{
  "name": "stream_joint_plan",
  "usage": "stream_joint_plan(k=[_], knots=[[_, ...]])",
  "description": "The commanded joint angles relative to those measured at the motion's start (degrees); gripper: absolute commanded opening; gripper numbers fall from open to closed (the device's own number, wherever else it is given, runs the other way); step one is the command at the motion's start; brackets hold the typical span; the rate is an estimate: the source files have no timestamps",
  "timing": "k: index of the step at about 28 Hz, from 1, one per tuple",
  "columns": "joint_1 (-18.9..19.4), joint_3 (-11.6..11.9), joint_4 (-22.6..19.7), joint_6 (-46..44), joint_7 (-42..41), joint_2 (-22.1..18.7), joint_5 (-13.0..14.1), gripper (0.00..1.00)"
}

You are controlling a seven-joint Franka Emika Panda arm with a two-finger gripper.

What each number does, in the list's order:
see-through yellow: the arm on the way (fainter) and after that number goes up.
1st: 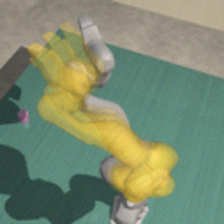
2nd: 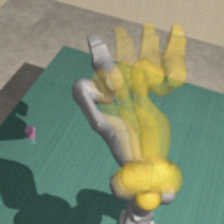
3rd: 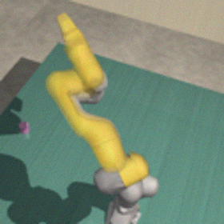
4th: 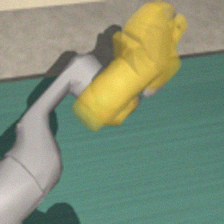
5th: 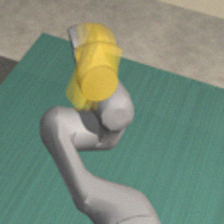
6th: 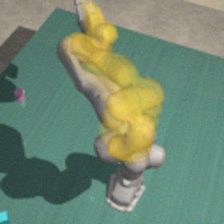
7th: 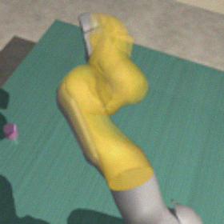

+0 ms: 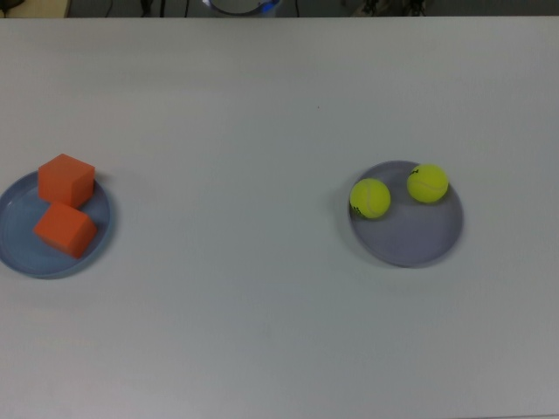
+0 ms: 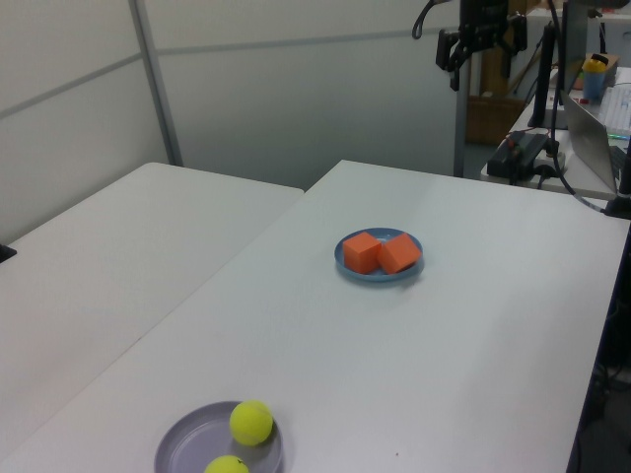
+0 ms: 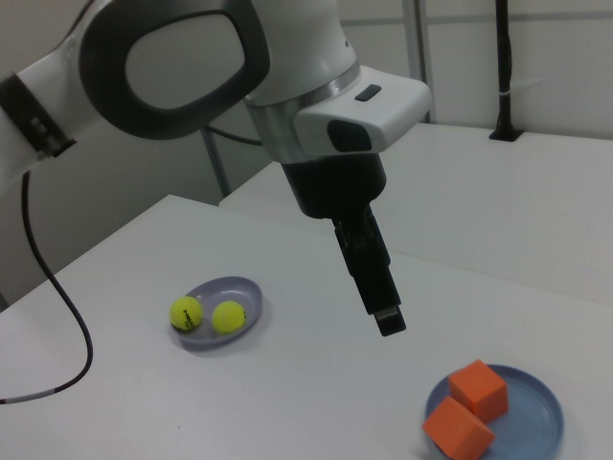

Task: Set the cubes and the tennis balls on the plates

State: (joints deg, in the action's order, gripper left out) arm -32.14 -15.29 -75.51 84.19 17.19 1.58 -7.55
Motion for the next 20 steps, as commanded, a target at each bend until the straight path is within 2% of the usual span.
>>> stream_joint_plan(k=[1,4,11,15,20], knots=[[-0.21,1.23,-2.45,-2.44,-1.89,-3.17,2.89,1.0],[-0.21,1.23,-2.45,-3.33,-3.56,-3.17,2.98,1.0],[-0.29,1.49,-2.36,-3.59,-5.76,-3.17,7.01,1.0],[-0.21,2.02,-2.36,-3.59,-8.66,-3.17,7.28,1.0],[-0.12,2.11,-2.45,-4.56,-8.4,-2.82,7.63,1.0]])
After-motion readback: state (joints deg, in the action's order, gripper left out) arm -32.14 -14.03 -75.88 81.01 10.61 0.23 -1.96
